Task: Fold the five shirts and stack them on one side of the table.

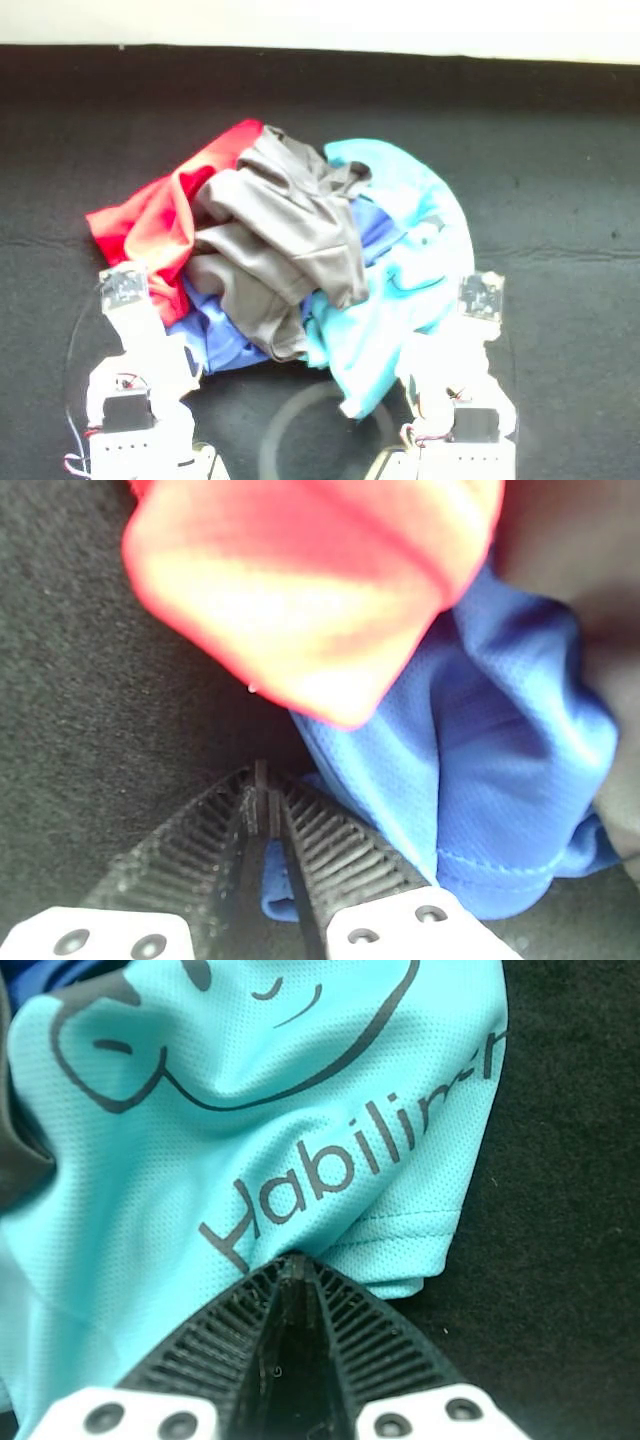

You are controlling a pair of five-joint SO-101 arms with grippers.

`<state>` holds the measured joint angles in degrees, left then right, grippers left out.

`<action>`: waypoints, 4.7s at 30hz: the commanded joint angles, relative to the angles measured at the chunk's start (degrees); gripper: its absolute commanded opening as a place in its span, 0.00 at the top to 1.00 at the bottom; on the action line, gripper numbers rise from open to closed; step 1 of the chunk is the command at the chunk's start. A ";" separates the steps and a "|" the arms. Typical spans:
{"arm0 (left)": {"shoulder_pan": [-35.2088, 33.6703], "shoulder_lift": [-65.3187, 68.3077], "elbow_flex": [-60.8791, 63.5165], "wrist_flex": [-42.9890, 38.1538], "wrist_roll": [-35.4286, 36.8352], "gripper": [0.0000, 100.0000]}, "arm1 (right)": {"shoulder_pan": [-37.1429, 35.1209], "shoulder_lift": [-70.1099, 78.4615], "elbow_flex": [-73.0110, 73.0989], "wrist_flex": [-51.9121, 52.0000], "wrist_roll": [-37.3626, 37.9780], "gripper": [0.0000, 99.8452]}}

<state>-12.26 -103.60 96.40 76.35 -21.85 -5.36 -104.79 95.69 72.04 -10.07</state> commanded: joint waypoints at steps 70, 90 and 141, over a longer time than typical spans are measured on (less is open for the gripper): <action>10.33 63.96 -70.81 21.54 -1.93 0.98 | 0.57 -0.22 7.34 -0.92 0.00 0.99; 10.68 108.53 -101.93 22.33 -11.52 0.69 | 0.57 -0.22 7.34 -0.92 0.00 0.99; -45.67 110.29 -131.56 9.14 -10.99 0.99 | 0.57 -0.22 7.34 -0.92 0.00 0.99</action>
<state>-55.60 10.07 -32.66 87.25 -32.48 -5.36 -104.79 95.78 72.04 -10.07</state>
